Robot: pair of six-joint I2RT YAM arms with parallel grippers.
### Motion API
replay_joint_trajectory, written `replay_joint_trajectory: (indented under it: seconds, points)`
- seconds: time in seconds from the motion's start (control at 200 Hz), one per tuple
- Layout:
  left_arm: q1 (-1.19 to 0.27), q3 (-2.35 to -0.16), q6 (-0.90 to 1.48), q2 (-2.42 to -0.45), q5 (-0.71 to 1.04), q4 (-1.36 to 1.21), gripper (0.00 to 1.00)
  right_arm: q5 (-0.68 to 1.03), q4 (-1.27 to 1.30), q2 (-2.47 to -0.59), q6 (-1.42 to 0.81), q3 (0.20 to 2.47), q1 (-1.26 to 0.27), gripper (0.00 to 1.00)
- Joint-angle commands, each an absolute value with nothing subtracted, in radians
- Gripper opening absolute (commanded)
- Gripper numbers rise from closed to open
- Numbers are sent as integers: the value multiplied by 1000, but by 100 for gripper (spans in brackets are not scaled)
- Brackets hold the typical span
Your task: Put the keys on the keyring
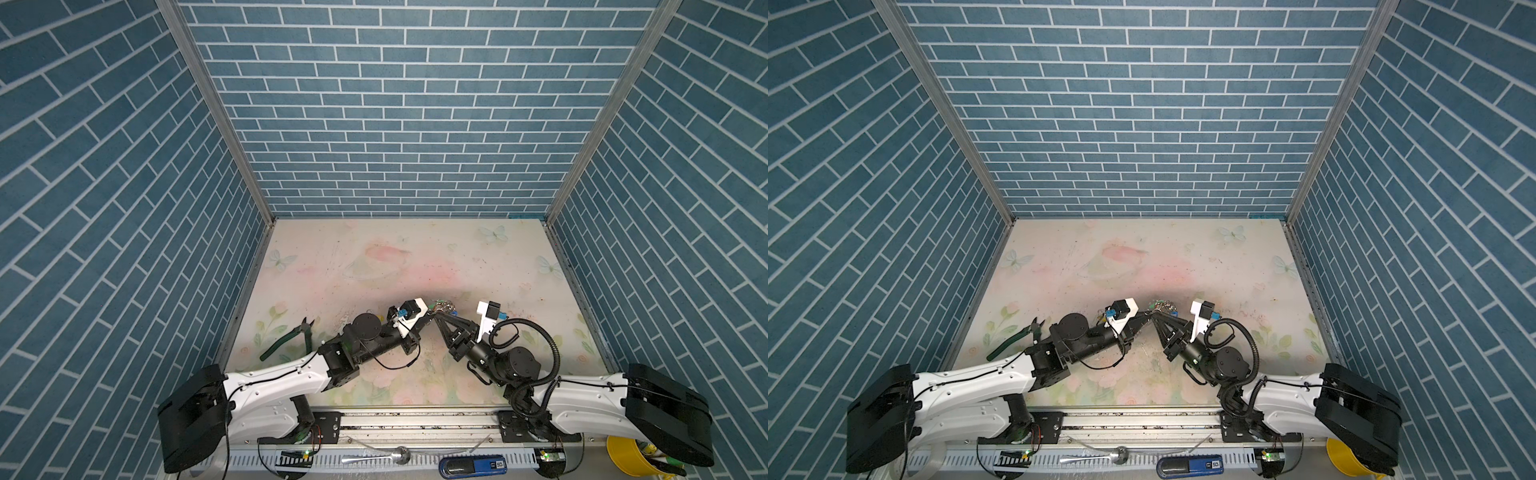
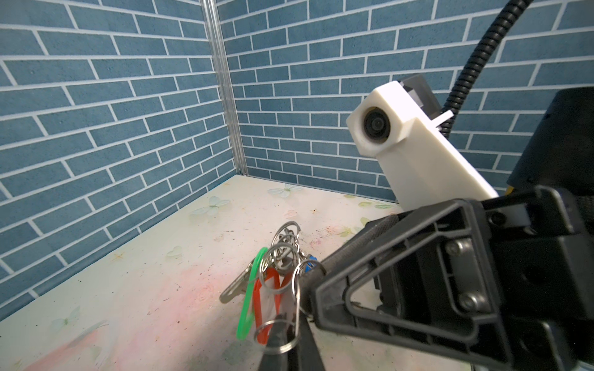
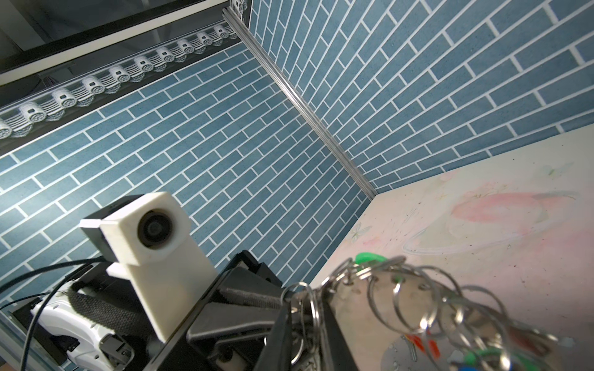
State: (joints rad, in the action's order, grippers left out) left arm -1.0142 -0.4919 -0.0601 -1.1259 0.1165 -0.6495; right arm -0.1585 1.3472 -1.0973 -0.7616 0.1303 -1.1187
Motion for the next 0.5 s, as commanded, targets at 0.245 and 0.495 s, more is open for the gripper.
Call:
replay_joint_trajectory:
  seconds: [0.245,0.495]
  points:
    - [-1020,-482,-74,-1115,101,-684,0,-156,1210,-1022,-752,171,-1120,0]
    - [-1020,-489,-162,-1082,83,-537,2,-189,336,-738,-521,368,-1121,0]
